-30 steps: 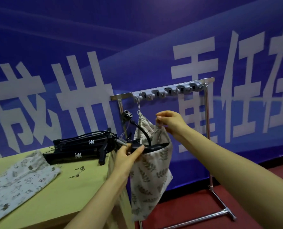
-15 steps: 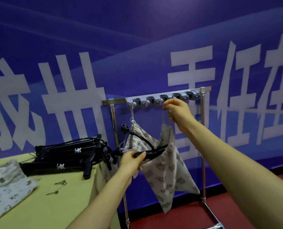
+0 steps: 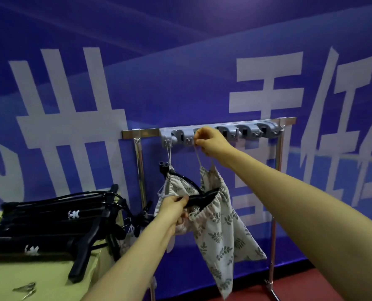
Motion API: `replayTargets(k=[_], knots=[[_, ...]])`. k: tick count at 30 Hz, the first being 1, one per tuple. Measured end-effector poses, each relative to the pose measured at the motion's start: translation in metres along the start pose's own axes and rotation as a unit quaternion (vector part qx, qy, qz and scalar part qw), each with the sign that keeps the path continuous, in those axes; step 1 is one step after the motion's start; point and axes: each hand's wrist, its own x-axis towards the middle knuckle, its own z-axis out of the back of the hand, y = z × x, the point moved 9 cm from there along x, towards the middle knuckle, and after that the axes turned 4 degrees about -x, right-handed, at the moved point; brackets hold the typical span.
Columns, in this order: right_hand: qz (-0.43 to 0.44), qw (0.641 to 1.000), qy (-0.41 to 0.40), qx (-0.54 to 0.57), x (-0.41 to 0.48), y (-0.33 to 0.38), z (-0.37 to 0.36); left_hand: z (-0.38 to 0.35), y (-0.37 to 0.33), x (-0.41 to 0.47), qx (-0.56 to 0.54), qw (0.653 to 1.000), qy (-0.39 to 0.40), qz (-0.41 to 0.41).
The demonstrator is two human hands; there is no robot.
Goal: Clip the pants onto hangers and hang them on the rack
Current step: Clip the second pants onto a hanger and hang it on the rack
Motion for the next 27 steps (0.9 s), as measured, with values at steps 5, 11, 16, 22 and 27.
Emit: replayTargets(k=[5, 11, 16, 22, 27], knots=[[0.028, 0.997, -0.004, -0.067, 0.049, -0.007, -0.017, 0.017, -0.006, 0.052, 0.039, 0.999, -0.025, -0.024], [0.043, 0.993, -0.055, -0.098, 0.088, -0.022, -0.022, 0.032, -0.005, 0.085, 0.042, 0.998, -0.05, -0.023], [-0.048, 0.991, -0.129, 0.002, 0.09, -0.066, -0.008, 0.034, 0.009, 0.095, 0.032, 0.997, -0.071, -0.011], [-0.037, 0.993, -0.109, 0.007, 0.05, -0.077, -0.028, 0.036, 0.04, 0.076, -0.014, 0.991, -0.129, 0.043], [-0.011, 0.994, -0.077, -0.083, 0.004, -0.046, -0.037, 0.04, 0.055, 0.054, -0.078, 0.982, -0.141, 0.093]])
